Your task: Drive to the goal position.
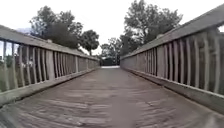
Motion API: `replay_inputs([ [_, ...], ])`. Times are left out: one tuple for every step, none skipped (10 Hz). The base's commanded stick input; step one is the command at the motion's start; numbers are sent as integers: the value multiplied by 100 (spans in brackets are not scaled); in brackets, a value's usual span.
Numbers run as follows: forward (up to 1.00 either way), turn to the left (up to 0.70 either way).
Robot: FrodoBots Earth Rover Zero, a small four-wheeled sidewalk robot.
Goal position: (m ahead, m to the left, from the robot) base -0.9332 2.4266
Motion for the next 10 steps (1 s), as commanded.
replay_inputs([
  [84, 0],
  [73, 0],
  [70, 0],
  [55, 0],
  [50, 0],
  [32, 0],
  [30, 0],
  [30, 0],
  [30, 0],
  [30, 0],
])
